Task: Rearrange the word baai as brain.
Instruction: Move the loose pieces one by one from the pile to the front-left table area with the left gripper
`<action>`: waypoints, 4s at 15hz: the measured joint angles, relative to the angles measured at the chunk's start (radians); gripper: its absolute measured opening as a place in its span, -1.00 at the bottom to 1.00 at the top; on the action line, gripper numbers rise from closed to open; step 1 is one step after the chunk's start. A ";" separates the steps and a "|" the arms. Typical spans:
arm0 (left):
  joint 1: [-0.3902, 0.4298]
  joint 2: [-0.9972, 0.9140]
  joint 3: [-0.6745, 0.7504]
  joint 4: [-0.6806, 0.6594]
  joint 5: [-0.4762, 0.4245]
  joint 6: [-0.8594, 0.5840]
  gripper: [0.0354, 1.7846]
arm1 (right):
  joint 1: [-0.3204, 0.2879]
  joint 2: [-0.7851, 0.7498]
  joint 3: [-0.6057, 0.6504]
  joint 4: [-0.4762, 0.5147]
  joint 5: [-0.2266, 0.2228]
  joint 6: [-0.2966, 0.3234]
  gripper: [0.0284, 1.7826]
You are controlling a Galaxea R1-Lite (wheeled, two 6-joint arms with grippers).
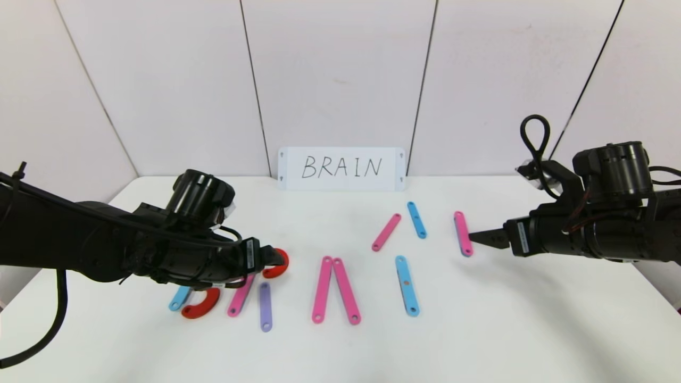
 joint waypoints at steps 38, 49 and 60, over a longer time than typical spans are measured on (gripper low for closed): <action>-0.032 0.026 -0.032 0.058 0.142 0.033 0.95 | 0.005 0.008 0.000 0.001 0.000 0.000 0.91; -0.019 0.131 -0.154 0.103 0.307 0.217 0.95 | 0.013 0.006 0.003 0.000 -0.020 0.000 0.91; -0.009 0.159 -0.166 0.112 0.358 0.249 0.95 | 0.013 0.002 0.003 0.000 -0.020 0.000 0.91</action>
